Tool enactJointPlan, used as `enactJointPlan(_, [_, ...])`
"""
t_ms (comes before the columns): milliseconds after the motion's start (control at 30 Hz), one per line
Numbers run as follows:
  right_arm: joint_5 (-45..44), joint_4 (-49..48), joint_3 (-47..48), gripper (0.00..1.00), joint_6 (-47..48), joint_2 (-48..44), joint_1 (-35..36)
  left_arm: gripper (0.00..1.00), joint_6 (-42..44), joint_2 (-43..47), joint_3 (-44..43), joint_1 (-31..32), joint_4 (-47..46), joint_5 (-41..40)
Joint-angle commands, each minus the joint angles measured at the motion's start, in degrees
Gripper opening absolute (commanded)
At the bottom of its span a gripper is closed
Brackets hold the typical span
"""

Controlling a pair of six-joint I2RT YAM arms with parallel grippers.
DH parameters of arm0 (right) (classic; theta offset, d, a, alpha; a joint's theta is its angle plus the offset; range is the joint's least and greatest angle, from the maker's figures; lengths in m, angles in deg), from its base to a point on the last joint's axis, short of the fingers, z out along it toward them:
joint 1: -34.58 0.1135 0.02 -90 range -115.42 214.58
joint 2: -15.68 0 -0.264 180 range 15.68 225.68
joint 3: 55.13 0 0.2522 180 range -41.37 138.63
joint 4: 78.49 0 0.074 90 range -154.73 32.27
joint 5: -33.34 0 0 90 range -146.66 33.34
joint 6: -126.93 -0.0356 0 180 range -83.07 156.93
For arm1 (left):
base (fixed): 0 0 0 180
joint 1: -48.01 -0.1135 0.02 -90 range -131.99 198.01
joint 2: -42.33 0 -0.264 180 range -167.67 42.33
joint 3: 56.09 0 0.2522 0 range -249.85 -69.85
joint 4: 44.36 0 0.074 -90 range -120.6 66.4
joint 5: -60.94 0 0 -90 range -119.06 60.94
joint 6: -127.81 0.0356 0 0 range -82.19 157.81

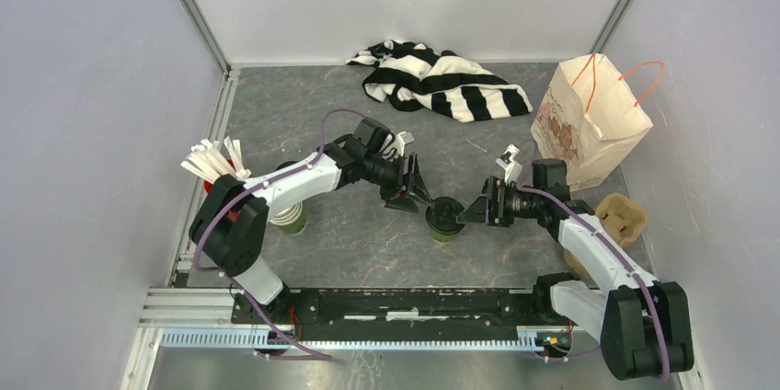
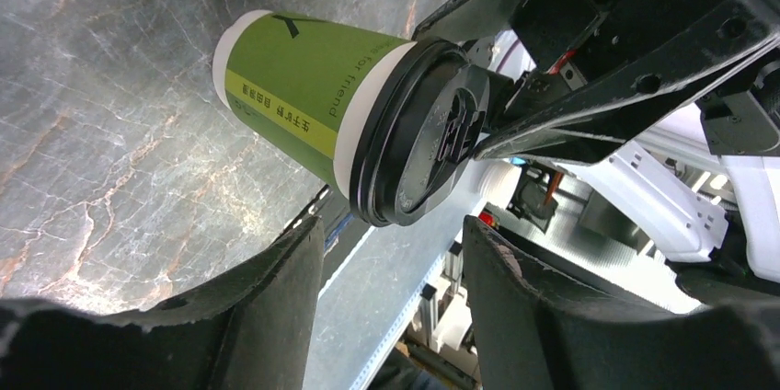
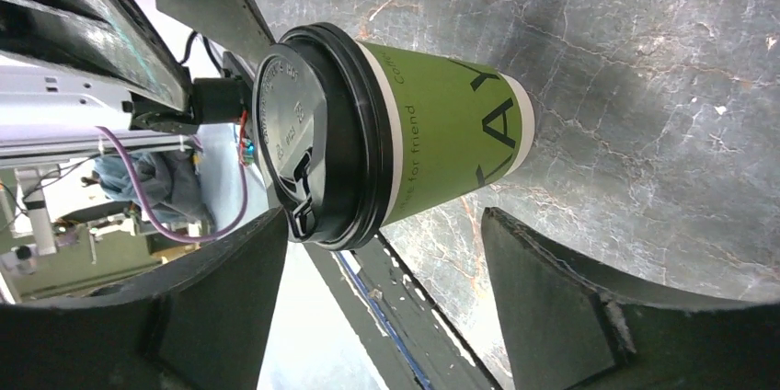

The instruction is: Pack the takeout coffee

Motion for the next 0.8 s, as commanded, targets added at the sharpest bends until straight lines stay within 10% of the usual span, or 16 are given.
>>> enactJointPlan(0, [3.1, -9.2, 0.0, 0.80, -4.0, 0.5, -0.7, 0.63, 3.2, -1.2, -1.7, 0.1, -2.4, 4.9])
enactJointPlan(767, [5.8, -12.8, -4.7, 0.59, 1.4, 7.9, -4.4, 0.45, 4.6, -4.5, 8.1, 0.7, -5.1, 0.6])
